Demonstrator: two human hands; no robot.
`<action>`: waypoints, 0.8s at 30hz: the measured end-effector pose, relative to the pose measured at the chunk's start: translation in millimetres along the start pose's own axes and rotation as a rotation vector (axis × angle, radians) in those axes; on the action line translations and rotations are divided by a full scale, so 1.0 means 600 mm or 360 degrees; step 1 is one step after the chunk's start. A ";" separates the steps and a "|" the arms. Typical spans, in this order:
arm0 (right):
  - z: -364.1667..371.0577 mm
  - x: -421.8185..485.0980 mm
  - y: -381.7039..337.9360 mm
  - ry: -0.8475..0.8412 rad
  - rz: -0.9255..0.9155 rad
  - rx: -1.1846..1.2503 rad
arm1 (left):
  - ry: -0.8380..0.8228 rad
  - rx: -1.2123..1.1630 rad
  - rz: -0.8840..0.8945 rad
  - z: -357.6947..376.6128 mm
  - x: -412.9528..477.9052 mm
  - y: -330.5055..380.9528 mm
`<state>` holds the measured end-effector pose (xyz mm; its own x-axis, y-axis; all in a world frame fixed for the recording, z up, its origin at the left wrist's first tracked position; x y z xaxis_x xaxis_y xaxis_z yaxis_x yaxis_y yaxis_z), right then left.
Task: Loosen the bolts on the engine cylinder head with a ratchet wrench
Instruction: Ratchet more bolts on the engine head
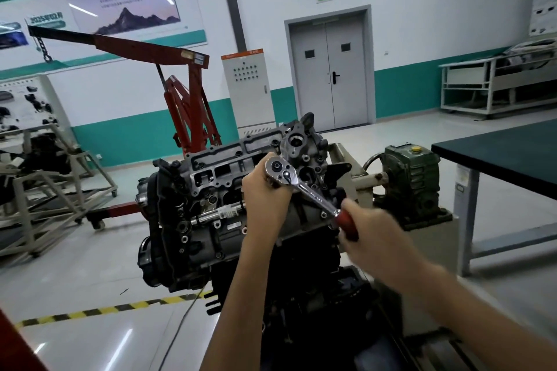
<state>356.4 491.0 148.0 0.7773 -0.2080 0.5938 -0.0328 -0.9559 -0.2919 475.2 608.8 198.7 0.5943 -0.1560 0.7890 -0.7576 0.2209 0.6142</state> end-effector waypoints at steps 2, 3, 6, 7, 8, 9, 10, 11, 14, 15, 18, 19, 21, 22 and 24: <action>0.044 -0.034 -0.036 0.0017 0.0186 0.0332 | 0.0082 -0.0052 -0.0048 0.014 -0.001 0.001; 0.063 -0.043 -0.056 0.0050 0.0247 0.0480 | 0.0114 -0.0145 -0.0106 0.019 -0.001 0.000; 0.096 -0.051 -0.096 0.0053 0.0266 0.0658 | 0.0140 -0.0586 -0.0368 0.016 0.006 -0.017; 0.093 -0.049 -0.093 0.0016 0.0252 0.0634 | 0.0109 -0.0597 -0.0386 0.011 0.009 -0.020; 0.084 -0.044 -0.082 -0.0025 0.0225 0.0578 | 0.0069 -0.0508 -0.0377 0.005 0.011 -0.018; 0.070 -0.038 -0.066 -0.0062 0.0175 0.0494 | 0.0020 -0.0373 -0.0333 0.001 0.012 -0.013; 0.051 -0.029 -0.046 -0.0096 0.0109 0.0374 | -0.0043 -0.0242 -0.0281 0.000 0.012 -0.009; 0.030 -0.017 -0.026 -0.0122 0.0025 0.0212 | -0.0088 -0.0144 -0.0234 0.000 0.012 -0.007; -0.042 0.041 0.017 -0.0079 -0.0237 -0.0319 | -0.0128 -0.0131 -0.0177 0.000 0.010 0.003; -0.064 0.064 0.022 -0.0022 -0.0292 -0.0448 | -0.0136 -0.0162 -0.0166 0.000 0.010 0.004; -0.090 0.101 0.022 0.0072 -0.0321 -0.0624 | -0.0120 -0.0207 -0.0141 -0.002 0.008 0.004; -0.084 0.097 0.024 0.0059 -0.0288 -0.0600 | -0.0099 -0.0209 -0.0135 -0.004 0.007 0.001; -0.053 0.062 0.022 0.0000 -0.0174 -0.0421 | -0.0030 -0.0140 -0.0071 -0.007 0.001 0.000; -0.031 0.037 0.014 -0.0017 -0.0097 -0.0270 | 0.0011 -0.0098 -0.0043 -0.005 -0.002 0.002; 0.017 -0.010 -0.016 0.0005 0.0069 0.0061 | 0.0095 -0.0093 -0.0062 0.005 -0.005 0.003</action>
<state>358.6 503.5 139.4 0.7737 -0.2498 0.5822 -0.0425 -0.9374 -0.3458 471.2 606.9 197.8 0.6394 -0.1083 0.7612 -0.7175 0.2717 0.6413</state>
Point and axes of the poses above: each hand's wrist, its own x-axis towards the middle knuckle, its own z-axis out of the palm, y = z × x, the point moved 6 cm from there along x, towards the middle knuckle, and after that the axes turned 9 degrees about -x, right-handed, at the moved point
